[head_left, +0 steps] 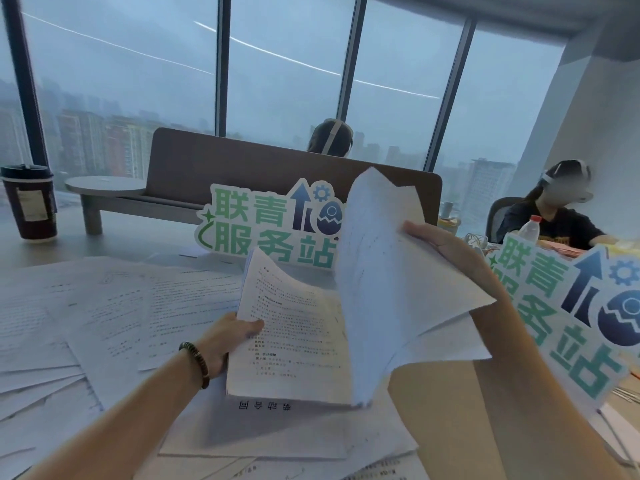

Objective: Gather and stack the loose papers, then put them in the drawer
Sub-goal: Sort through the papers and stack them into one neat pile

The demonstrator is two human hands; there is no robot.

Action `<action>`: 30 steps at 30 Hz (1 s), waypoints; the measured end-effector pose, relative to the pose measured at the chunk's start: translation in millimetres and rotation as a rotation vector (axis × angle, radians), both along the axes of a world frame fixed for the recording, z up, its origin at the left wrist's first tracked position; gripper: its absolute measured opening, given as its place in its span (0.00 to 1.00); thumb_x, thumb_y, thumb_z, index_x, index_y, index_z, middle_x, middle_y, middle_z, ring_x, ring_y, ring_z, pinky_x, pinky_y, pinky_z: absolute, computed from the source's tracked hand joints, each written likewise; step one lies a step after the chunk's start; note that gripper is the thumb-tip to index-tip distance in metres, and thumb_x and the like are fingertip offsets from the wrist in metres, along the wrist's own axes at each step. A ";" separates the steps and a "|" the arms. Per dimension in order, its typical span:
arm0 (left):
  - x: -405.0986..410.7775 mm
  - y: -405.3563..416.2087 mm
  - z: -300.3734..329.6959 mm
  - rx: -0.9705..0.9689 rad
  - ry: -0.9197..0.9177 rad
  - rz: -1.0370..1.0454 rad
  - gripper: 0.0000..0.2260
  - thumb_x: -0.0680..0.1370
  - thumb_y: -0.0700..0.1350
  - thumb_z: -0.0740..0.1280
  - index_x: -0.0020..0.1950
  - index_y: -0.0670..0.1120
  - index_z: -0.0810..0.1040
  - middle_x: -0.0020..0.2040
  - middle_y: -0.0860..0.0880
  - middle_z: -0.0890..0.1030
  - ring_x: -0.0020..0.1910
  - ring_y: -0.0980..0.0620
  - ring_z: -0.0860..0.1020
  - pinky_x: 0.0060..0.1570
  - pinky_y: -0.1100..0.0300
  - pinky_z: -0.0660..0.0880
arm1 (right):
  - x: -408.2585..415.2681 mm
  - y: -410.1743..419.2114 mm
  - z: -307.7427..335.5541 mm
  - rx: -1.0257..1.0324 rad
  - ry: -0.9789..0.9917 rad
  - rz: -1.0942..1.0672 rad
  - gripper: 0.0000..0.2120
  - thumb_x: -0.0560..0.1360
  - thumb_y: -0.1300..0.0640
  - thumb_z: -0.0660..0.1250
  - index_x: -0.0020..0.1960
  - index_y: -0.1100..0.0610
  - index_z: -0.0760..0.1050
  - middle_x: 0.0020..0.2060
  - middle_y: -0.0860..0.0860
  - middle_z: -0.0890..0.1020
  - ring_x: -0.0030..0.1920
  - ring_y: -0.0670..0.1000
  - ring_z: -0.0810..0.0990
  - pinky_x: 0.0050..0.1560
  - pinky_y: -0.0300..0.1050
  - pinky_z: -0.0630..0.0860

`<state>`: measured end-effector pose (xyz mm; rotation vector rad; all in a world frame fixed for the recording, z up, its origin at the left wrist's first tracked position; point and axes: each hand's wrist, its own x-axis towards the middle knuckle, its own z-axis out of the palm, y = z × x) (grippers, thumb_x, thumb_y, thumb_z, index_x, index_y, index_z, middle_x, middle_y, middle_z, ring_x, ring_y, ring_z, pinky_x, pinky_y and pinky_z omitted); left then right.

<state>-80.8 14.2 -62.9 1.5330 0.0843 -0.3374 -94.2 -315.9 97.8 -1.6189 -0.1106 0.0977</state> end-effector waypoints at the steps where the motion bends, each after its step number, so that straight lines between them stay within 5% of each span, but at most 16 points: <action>1: 0.5 -0.1 -0.1 -0.026 0.000 0.008 0.11 0.80 0.37 0.64 0.62 0.38 0.77 0.55 0.37 0.83 0.53 0.35 0.82 0.55 0.38 0.77 | 0.0 3.1 -3.5 -0.016 -0.027 -0.042 0.29 0.69 0.45 0.72 0.63 0.63 0.76 0.46 0.57 0.84 0.37 0.54 0.85 0.40 0.47 0.83; 3: 0.6 0.4 1.0 -0.081 -0.006 0.027 0.12 0.81 0.38 0.64 0.64 0.37 0.76 0.54 0.37 0.83 0.50 0.36 0.83 0.50 0.42 0.80 | 1.4 8.8 -19.1 -0.038 -0.071 -0.157 0.32 0.65 0.46 0.77 0.62 0.64 0.78 0.46 0.57 0.86 0.38 0.54 0.86 0.37 0.45 0.82; 7: -2.5 -4.3 9.5 -0.179 -0.062 0.076 0.14 0.80 0.50 0.65 0.58 0.41 0.79 0.42 0.43 0.86 0.36 0.44 0.85 0.30 0.55 0.81 | -3.6 25.2 -62.8 -0.179 -0.013 -0.313 0.07 0.75 0.56 0.74 0.50 0.58 0.80 0.41 0.51 0.86 0.39 0.50 0.84 0.37 0.44 0.78; 9: -4.4 -7.5 13.6 -0.191 -0.117 0.069 0.11 0.80 0.53 0.64 0.52 0.46 0.80 0.33 0.51 0.86 0.29 0.51 0.84 0.24 0.62 0.77 | -2.4 28.6 -83.5 -0.203 0.031 -0.347 0.02 0.77 0.58 0.71 0.48 0.57 0.80 0.40 0.49 0.84 0.41 0.50 0.83 0.40 0.45 0.77; 15: -6.4 -8.3 11.4 -0.269 -0.134 -0.001 0.11 0.78 0.51 0.66 0.58 0.48 0.80 0.50 0.46 0.86 0.44 0.45 0.86 0.37 0.54 0.82 | 3.7 35.5 -130.6 -0.213 0.130 -0.374 0.07 0.70 0.65 0.67 0.44 0.61 0.83 0.48 0.62 0.85 0.47 0.57 0.83 0.53 0.56 0.79; 21: -8.8 -8.6 8.3 -0.232 -0.115 -0.048 0.12 0.78 0.42 0.67 0.61 0.44 0.79 0.52 0.42 0.85 0.48 0.42 0.85 0.38 0.51 0.82 | -1.3 40.1 -139.7 -0.124 0.097 -0.352 0.07 0.77 0.64 0.70 0.52 0.55 0.82 0.44 0.55 0.87 0.45 0.58 0.86 0.54 0.57 0.82; 26: -11.4 -10.4 7.3 -0.250 -0.113 -0.104 0.13 0.78 0.39 0.67 0.62 0.40 0.78 0.55 0.39 0.84 0.51 0.40 0.84 0.42 0.49 0.82 | -1.5 44.3 -144.2 -0.107 0.058 -0.472 0.05 0.75 0.56 0.74 0.47 0.56 0.80 0.42 0.59 0.87 0.43 0.61 0.86 0.52 0.62 0.82; 30: -13.0 -12.3 6.9 -0.248 -0.131 -0.102 0.14 0.77 0.37 0.67 0.63 0.39 0.77 0.55 0.39 0.84 0.51 0.39 0.84 0.44 0.48 0.83 | -2.0 49.1 -149.3 -0.207 0.021 -0.537 0.10 0.77 0.48 0.67 0.43 0.53 0.80 0.42 0.54 0.86 0.44 0.57 0.85 0.52 0.59 0.82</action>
